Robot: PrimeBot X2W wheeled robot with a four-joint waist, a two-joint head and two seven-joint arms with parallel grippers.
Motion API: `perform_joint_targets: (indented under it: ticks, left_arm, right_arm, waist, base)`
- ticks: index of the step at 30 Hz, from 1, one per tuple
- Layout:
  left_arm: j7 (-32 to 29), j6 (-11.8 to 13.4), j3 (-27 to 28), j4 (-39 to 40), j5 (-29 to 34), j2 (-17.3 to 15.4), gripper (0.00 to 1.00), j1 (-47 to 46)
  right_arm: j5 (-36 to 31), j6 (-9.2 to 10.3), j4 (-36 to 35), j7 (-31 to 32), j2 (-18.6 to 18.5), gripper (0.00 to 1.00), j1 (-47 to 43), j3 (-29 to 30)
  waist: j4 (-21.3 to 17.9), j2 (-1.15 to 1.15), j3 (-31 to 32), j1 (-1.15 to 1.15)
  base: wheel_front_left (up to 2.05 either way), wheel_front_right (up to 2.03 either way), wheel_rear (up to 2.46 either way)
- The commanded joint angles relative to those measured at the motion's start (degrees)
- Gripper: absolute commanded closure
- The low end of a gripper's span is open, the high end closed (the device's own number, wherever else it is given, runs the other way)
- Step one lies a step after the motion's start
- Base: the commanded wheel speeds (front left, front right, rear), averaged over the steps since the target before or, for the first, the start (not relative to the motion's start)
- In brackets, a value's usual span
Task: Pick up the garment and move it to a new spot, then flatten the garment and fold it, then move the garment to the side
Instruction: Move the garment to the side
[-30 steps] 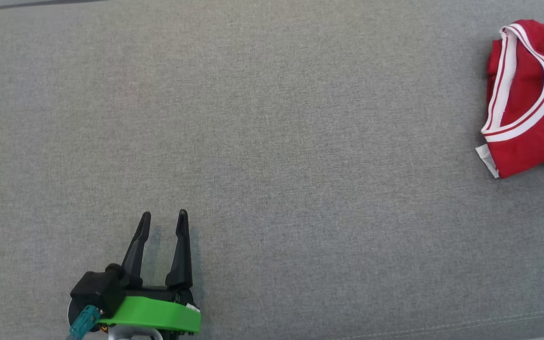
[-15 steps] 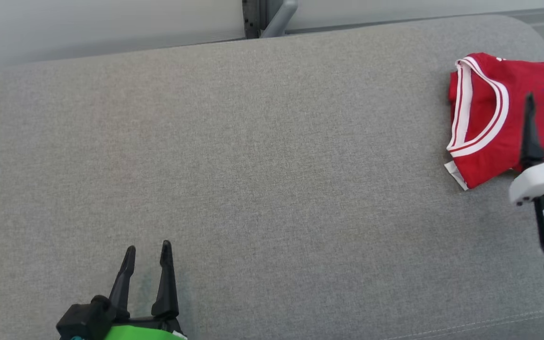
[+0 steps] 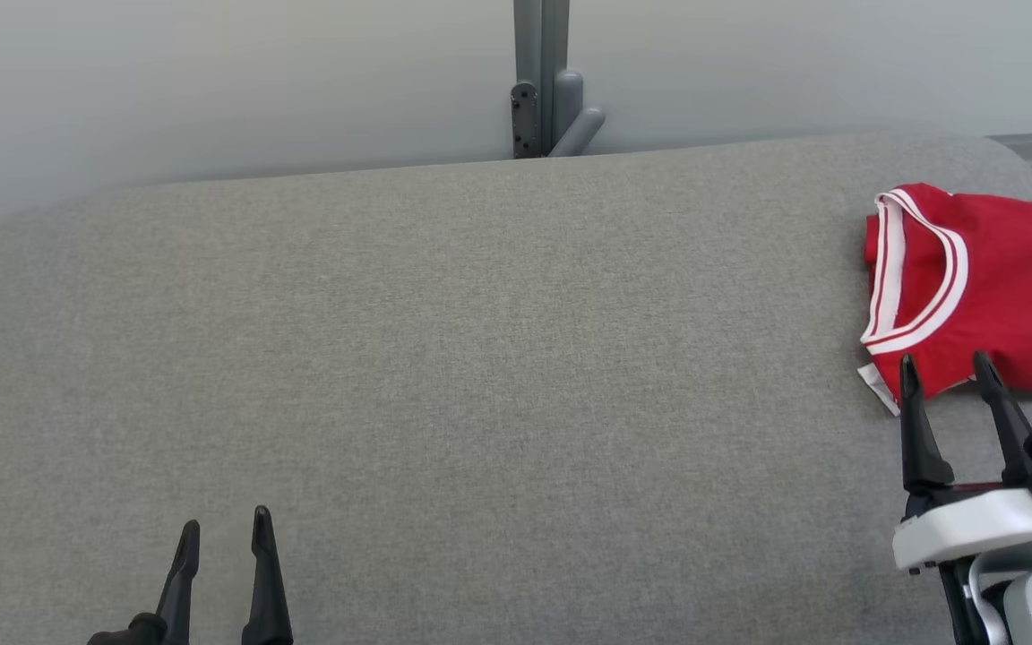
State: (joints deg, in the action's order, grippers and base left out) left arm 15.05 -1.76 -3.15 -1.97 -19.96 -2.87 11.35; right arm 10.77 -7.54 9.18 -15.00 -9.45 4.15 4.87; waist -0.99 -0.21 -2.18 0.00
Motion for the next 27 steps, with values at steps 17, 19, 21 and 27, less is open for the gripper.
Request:
perform_joint_targets:
  ticks: [17, 19, 21, 27]
  left_arm:
    - [0.1, -1.7, 1.4, -1.4, 1.9, -0.1, 0.0, 0.5]
    - [0.1, -2.1, 1.2, -1.5, 1.9, -0.1, 0.0, 0.3]
    - [0.1, -2.5, 1.0, -1.7, 1.9, -0.1, 0.0, 0.2]
    - [0.1, -3.4, 1.0, -2.5, 2.3, -0.1, 0.0, -0.3]
  right_arm:
    - [-7.4, 0.11, -2.3, -0.2, 6.2, 0.0, -10.2, 1.3]
    - [-7.6, 0.11, -1.9, -0.2, 6.4, 0.0, -10.5, 1.1]
    - [-8.0, 0.11, -1.5, -0.2, 6.4, 0.0, -10.6, 1.2]
    - [-6.6, 0.11, -0.5, -0.2, 6.5, 0.0, -10.5, 0.7]
  waist:
    - [4.9, 0.21, 4.3, 0.0]
    - [4.9, 0.21, 4.4, 0.0]
    - [4.9, 0.21, 4.5, 0.0]
    - [4.5, 0.21, 4.6, 0.0]
  base:
    - [0.0, 0.0, 0.0]
    - [0.0, 0.0, 0.0]
    - [0.0, 0.0, 0.0]
    - [0.0, 0.0, 0.0]
